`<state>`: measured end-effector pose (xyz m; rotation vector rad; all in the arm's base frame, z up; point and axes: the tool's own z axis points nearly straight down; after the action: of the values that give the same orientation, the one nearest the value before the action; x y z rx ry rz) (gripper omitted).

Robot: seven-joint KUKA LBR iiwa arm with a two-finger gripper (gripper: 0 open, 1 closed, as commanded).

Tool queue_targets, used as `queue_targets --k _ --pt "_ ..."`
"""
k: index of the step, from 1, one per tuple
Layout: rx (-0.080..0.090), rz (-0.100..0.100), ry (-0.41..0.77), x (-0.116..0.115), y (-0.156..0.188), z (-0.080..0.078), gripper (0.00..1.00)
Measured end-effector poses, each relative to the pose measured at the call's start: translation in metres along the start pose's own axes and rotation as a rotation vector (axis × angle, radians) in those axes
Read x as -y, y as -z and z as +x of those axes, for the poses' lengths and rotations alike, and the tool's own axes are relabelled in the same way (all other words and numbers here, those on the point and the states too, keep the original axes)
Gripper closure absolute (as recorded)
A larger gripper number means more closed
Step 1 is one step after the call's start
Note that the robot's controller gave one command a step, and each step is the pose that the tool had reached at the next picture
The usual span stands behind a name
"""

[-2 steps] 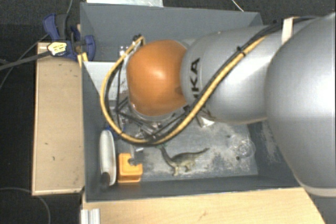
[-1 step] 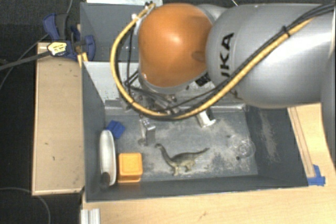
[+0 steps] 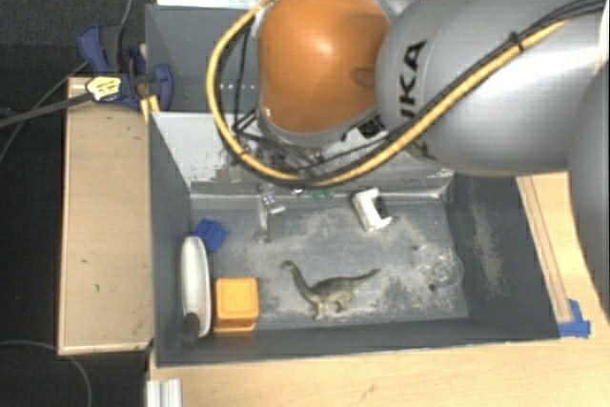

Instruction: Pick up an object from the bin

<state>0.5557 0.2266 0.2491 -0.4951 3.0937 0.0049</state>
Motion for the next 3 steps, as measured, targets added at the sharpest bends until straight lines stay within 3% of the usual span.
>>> queue_targets --k 1,2,3 --pt "-0.003 0.000 0.187 0.002 -0.058 -0.030 0.00" --pt "-0.005 -0.002 0.185 -0.014 -0.119 -0.002 0.00" --pt "0.003 -0.001 0.527 -0.012 -0.117 -0.012 0.00"
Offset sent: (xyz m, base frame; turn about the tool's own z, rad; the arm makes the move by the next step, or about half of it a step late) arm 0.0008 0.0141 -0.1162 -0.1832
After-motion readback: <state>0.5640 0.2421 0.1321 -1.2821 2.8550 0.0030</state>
